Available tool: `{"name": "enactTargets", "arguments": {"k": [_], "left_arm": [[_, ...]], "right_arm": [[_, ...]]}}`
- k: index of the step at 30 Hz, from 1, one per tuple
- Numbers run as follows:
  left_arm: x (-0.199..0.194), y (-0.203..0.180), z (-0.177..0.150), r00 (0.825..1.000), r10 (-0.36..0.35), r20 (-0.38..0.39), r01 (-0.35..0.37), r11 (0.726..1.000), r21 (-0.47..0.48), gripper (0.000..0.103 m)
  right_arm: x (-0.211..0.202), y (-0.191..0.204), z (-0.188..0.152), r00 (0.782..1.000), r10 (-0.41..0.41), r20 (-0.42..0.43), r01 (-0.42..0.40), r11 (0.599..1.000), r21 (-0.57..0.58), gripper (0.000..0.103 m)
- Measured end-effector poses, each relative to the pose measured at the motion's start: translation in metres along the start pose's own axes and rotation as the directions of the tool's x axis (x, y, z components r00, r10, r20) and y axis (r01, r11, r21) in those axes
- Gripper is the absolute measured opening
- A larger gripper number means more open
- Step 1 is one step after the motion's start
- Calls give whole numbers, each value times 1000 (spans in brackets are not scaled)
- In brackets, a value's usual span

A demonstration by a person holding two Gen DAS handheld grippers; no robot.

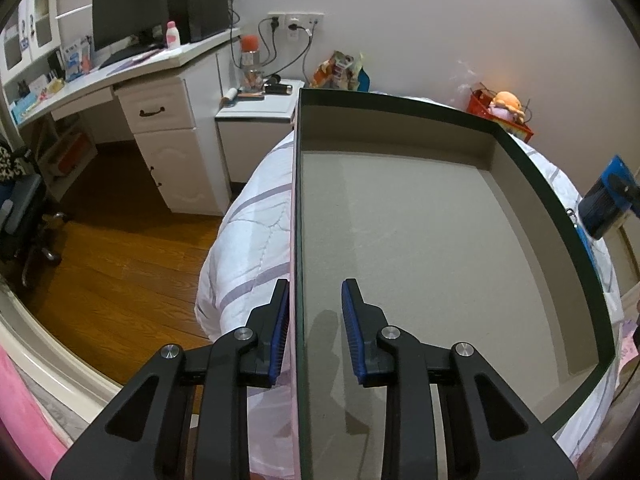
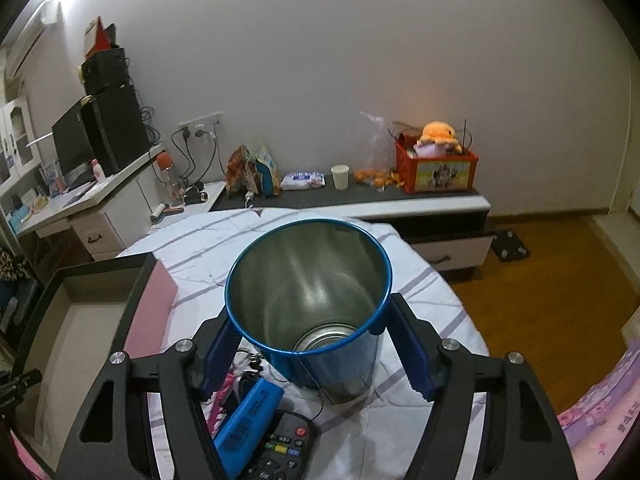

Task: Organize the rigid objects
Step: 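Carry the blue cup into the tray box and open the right gripper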

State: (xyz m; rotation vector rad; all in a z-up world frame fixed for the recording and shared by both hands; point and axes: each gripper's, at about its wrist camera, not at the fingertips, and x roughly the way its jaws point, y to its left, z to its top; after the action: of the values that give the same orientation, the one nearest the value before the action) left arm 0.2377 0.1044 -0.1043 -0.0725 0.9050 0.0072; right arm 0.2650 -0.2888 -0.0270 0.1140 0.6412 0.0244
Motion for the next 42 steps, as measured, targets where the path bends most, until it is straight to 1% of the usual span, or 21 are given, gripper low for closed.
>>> {"name": "enactTargets", "arguments": {"k": [3,6,8,11,13,15,19,20,21,22,25,28,30,32,33,34,36,38,40,41,42], "left_arm": [[-2,1,-1,1000,-9,3,9,1000,0,26],[-4,3,-3,1000,-17,6,17,1000,-3,26],[-6,4,-5,1000,-25,7,25,1000,-5,26],[-10,7,-8,999,-35,8,35,999,-8,26],[-13,7,-10,999,-41,9,41,999,-6,26],[-16,9,-11,999,-47,11,47,999,-5,26],[-23,10,-14,998,-55,18,55,998,-3,26],[-24,10,-15,998,-57,18,57,998,-1,26],[-25,11,-15,998,-58,16,58,998,2,26],[-26,11,-16,998,-58,17,57,998,4,26],[-28,10,-19,998,-58,17,58,998,8,26],[-31,10,-20,998,-57,20,57,998,10,26],[-31,11,-20,998,-57,19,57,998,8,26],[-32,12,-23,998,-54,20,54,999,4,26],[-32,13,-23,998,-53,20,53,999,2,25],[-32,14,-23,999,-49,22,49,999,-5,19],[-34,18,-23,999,-40,25,40,999,-18,16],[-34,19,-24,999,-35,23,36,999,-19,15],[-34,18,-24,999,-32,24,33,999,-18,12],[-34,17,-24,999,-30,23,30,999,-13,11],[-35,15,-25,999,-24,26,25,1000,-11,9]], "right_arm": [[-19,16,6,999,-1,42,3,999,-43,71],[-40,38,12,996,31,83,-23,996,-90,71],[-52,56,15,992,72,104,-59,991,-123,71],[-67,88,13,980,168,107,-147,972,-181,71],[-73,115,8,966,243,85,-219,950,-222,71],[-74,135,1,953,296,62,-272,929,-250,71],[-65,173,-19,927,373,-23,-363,883,-297,71],[-60,185,-24,917,396,-47,-391,870,-301,71],[-57,189,-27,909,411,-63,-410,861,-302,71],[-49,200,-32,898,430,-97,-438,847,-301,71],[-37,216,-43,887,439,-142,-461,831,-312,72],[-33,229,-52,873,461,-162,-488,814,-314,72],[-31,234,-55,879,448,-167,-478,816,-324,72],[-30,238,-59,896,416,-157,-444,825,-348,72],[-28,238,-60,900,406,-158,-435,829,-351,72],[-28,239,-61,900,406,-157,-435,831,-346,72],[-26,235,-63,899,408,-161,-438,837,-327,72],[-27,234,-64,898,410,-158,-440,840,-317,72],[-27,235,-63,893,420,-158,-449,839,-308,76],[-29,234,-63,890,429,-154,-456,837,-302,80],[-31,232,-61,890,433,-144,-456,838,-299,80]]}}
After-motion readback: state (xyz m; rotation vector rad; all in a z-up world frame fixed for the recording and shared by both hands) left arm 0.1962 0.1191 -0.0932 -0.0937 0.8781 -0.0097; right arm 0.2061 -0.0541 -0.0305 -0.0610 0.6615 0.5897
